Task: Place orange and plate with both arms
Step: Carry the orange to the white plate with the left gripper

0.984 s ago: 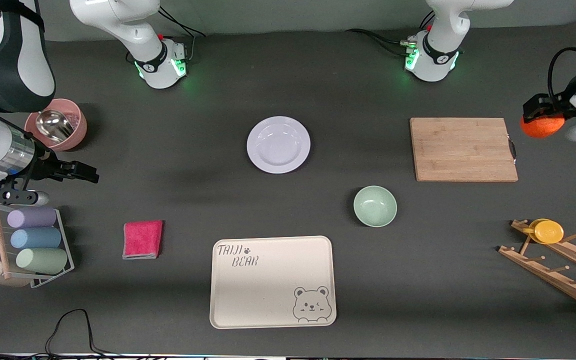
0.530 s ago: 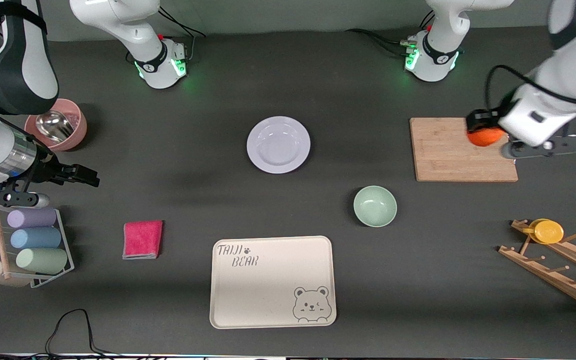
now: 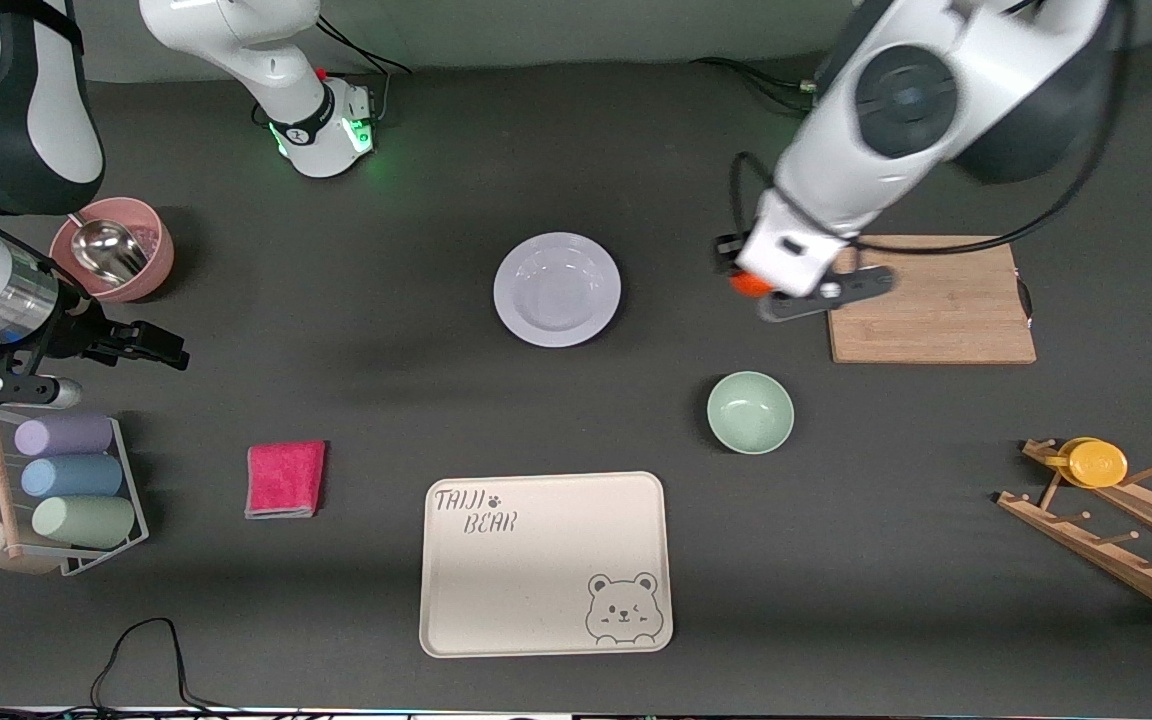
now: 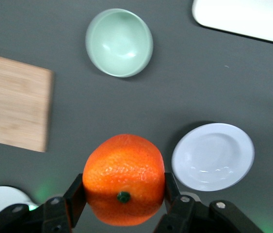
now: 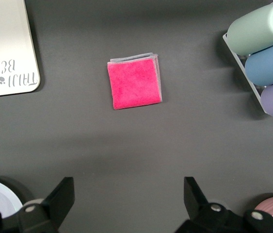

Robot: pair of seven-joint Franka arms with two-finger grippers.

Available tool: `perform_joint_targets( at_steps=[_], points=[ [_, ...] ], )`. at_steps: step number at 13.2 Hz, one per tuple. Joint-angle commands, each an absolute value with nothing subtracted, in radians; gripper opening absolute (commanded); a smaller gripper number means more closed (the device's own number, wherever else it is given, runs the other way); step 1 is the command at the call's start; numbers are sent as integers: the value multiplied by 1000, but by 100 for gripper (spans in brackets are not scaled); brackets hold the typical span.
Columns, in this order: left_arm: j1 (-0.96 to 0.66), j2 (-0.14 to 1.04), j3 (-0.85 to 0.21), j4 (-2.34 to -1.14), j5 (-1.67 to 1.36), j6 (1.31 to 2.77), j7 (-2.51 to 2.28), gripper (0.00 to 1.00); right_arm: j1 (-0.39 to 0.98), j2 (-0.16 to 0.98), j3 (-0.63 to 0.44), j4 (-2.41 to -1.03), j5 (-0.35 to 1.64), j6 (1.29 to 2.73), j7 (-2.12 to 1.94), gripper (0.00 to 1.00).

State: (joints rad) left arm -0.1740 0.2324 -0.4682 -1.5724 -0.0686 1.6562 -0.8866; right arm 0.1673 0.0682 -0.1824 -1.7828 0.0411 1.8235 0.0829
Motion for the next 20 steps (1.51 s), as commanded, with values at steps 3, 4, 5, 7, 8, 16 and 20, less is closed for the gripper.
perform_joint_targets(
  at_steps=[3,4,5,7,8,16,20],
  points=[
    [-354,408,-488,-1540,-13,1862,-1124,0,176,43,-189,-1877,38,1868,71,100],
    [-386,437,-488,-1540,21,1890,-1167,0,176,35,-190,-1911,43,1882,71,100],
    [-421,460,-488,-1542,41,1911,-1202,0,175,34,-192,-1920,78,1882,72,100],
    [-471,492,-488,-1571,60,1959,-1233,0,175,44,-190,-1945,274,1885,71,100],
    [-491,500,-488,-1606,60,2012,-1256,0,178,52,-189,-1954,357,1887,71,100],
    [-604,678,-476,-1713,276,2304,-1459,0,229,150,-183,-2132,826,2011,-87,100],
    [-601,690,-476,-1712,288,2307,-1463,0,236,230,-181,-2210,1096,2023,-340,100]
  ],
)
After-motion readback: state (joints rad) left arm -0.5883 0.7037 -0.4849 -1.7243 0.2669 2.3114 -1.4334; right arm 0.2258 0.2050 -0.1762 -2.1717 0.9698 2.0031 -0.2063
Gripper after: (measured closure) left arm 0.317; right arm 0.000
